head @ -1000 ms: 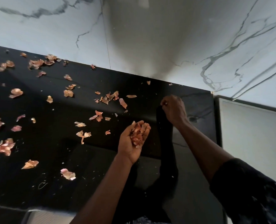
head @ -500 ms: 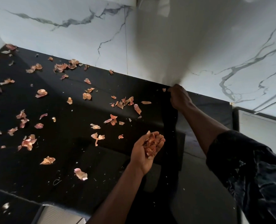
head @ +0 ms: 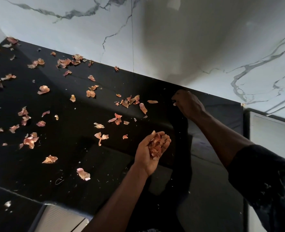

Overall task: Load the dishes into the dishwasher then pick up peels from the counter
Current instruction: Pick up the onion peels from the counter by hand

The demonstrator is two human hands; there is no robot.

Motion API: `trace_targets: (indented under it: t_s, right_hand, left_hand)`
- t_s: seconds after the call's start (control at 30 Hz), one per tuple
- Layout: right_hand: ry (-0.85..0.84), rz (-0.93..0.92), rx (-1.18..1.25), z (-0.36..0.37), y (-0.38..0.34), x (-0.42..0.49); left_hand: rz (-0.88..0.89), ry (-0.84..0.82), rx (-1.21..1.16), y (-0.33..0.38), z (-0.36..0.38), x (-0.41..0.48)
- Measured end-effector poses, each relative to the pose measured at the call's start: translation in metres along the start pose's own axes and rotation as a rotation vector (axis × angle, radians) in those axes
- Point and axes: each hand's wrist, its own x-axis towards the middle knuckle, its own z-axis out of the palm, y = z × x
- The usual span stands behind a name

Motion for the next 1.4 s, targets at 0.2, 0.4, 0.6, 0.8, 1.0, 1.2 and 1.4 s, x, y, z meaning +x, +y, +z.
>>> trace_targets:
  t_s: [0.2, 0.4, 0.6, 0.8, 1.0, 1.2, 1.4]
  right_hand:
    - [0.029, 0.032, -0.041, 0.013, -0.03, -0.012]
    - [0.086, 0.157, 0.085, 0.007, -0.044, -0.012]
    - [0.018, 0.182, 0.122, 0.007, -0.045, 0.017]
    - [0.005, 0.182, 0.158, 0.016, -0.025, 0.009]
    - [0.062, 0.352, 0.173, 0.013, -0.015, -0.012]
    - [0.036, 0.275, 0.118, 0.018, -0.06, -0.001]
    - [-0.088, -0.002, 0.048, 0.019, -0.078, 0.016]
  left_hand:
    - [-0.006, 0.016, -0.005, 0.0, 0.001, -0.003]
    - [0.0, 0.025, -0.004, -0.001, -0.004, -0.008]
    - [0.003, 0.026, 0.004, -0.003, -0.008, -0.01]
    - [0.003, 0.008, -0.024, 0.002, -0.012, -0.013]
    - [0.001, -0.013, -0.021, 0.001, -0.011, -0.011]
    - [0.006, -0.009, -0.015, -0.002, -0.007, -0.009]
    - [0.008, 0.025, -0.015, 0.0, -0.01, -0.013]
